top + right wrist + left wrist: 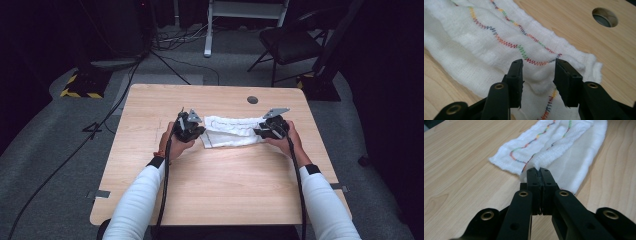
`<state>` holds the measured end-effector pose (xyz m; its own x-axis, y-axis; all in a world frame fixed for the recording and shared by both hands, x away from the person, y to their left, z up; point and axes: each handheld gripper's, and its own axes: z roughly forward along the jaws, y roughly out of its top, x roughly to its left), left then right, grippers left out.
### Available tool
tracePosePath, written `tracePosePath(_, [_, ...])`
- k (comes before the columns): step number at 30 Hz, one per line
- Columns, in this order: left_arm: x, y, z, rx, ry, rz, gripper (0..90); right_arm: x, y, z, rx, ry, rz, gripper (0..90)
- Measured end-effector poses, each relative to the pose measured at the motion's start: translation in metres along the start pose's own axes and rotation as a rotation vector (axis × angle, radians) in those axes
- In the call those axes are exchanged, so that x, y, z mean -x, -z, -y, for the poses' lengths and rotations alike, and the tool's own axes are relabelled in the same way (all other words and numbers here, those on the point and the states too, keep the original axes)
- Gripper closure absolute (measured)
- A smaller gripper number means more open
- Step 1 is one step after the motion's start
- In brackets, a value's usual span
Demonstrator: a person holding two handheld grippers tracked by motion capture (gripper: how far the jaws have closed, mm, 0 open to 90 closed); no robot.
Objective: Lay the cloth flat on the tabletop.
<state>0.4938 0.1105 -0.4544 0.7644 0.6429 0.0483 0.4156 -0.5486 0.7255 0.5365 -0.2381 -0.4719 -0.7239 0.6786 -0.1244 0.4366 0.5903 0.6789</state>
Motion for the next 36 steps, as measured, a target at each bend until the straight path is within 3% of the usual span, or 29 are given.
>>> tracePosePath(8, [-0.009,-0.006,0.008,-0.029,0.014,-0.02,88.1,0.006,-0.014,0.003,-0.024,-0.066,-0.021,60.1])
tracePosePath(12, [-0.01,-0.008,0.01,-0.036,0.017,-0.014,88.1,0.008,-0.013,0.006,-0.018,-0.082,-0.041,69.7])
tracePosePath(15, [-0.009,-0.009,0.009,-0.042,0.013,-0.012,88.1,0.006,-0.012,0.009,0.002,-0.069,-0.039,82.2])
tracePosePath(17, [-0.008,-0.009,0.009,-0.037,0.013,-0.01,88.1,0.006,-0.009,0.009,0.01,-0.057,-0.032,84.5])
tracePosePath(26, [-0.005,0.008,0.003,0.025,0.016,0.019,88.0,0.006,0.025,0.001,0.119,-0.053,-0.043,86.3])
tracePosePath(31, [0.01,0.021,-0.001,0.064,-0.024,0.06,88.0,0.0,0.053,-0.003,0.127,-0.023,-0.054,86.2])
tracePosePath(36, [0.031,0.034,-0.001,0.061,-0.092,0.099,88.0,-0.011,0.08,0.008,0.115,0.014,-0.077,86.3])
